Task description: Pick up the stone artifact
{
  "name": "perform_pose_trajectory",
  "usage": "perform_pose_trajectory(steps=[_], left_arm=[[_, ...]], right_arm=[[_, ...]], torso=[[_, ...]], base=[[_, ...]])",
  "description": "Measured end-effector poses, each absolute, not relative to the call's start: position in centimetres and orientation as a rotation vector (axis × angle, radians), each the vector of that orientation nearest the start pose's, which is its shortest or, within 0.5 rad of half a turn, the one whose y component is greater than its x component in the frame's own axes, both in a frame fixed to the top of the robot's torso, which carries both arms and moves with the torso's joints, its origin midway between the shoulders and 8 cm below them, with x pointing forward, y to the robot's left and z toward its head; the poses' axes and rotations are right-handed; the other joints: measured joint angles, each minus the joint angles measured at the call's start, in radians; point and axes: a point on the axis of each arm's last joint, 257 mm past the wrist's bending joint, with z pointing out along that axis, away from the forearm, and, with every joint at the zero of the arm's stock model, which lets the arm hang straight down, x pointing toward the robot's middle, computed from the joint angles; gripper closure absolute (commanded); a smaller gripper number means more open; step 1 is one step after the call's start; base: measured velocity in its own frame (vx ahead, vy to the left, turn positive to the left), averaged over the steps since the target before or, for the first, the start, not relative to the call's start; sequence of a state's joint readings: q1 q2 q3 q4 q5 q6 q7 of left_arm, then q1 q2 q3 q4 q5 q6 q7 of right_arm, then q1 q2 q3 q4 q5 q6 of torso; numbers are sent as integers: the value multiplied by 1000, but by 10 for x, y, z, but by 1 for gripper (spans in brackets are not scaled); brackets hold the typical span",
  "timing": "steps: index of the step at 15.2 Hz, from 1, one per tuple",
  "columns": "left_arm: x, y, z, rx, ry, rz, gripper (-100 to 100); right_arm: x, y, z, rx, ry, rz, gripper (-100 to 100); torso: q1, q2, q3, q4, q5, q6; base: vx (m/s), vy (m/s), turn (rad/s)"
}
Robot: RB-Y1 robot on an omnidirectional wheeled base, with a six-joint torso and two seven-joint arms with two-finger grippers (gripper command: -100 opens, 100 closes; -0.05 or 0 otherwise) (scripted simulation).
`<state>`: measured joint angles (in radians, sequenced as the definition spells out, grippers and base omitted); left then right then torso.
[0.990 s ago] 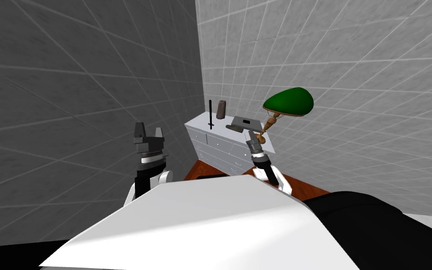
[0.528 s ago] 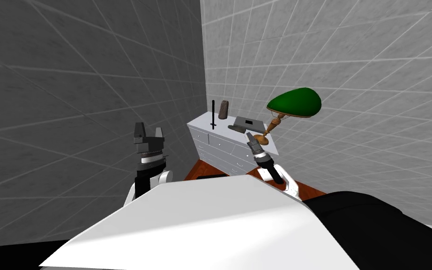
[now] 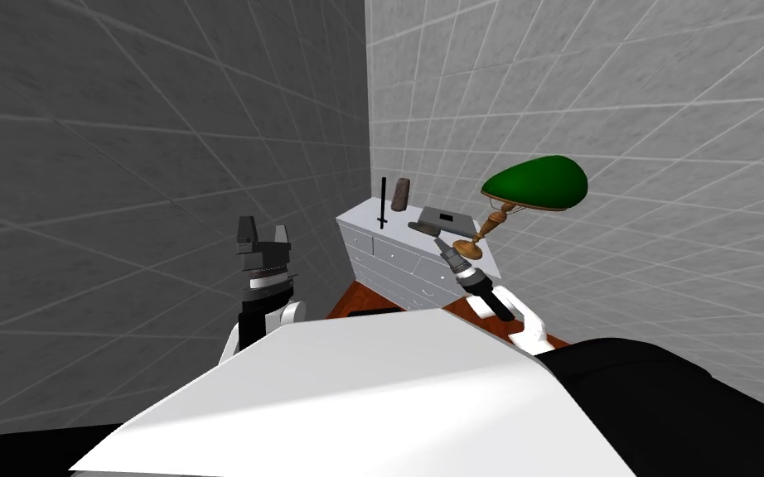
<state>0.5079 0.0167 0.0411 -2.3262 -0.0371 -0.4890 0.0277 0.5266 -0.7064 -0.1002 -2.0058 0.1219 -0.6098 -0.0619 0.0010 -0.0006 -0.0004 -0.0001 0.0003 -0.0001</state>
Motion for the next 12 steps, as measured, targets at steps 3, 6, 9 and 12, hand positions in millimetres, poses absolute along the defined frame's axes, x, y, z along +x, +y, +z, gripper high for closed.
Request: perform_pose_trajectory(steps=[3,6,9,12], left_arm=[[335,285,41,-604,619,-1268,0],[335,285,41,-604,619,-1268,0],[335,285,41,-604,619,-1268,0],[335,285,41,-604,619,-1268,0]], right_arm=[[368,-298,-89,124,1390,1029,-100],[369,-305,-95,79,1441,999,-100],[371,-313,-102,30,1498,963,-100],[372,-323,-107,-24,1556,925,-100]], torso=[[0,0,0,0,0,0],[0,0,0,0,0,0],[0,0,0,0,0,0],[1,0,0,0,0,0]], base=[[3,17,45],[4,17,79],[7,22,69],[8,23,79]])
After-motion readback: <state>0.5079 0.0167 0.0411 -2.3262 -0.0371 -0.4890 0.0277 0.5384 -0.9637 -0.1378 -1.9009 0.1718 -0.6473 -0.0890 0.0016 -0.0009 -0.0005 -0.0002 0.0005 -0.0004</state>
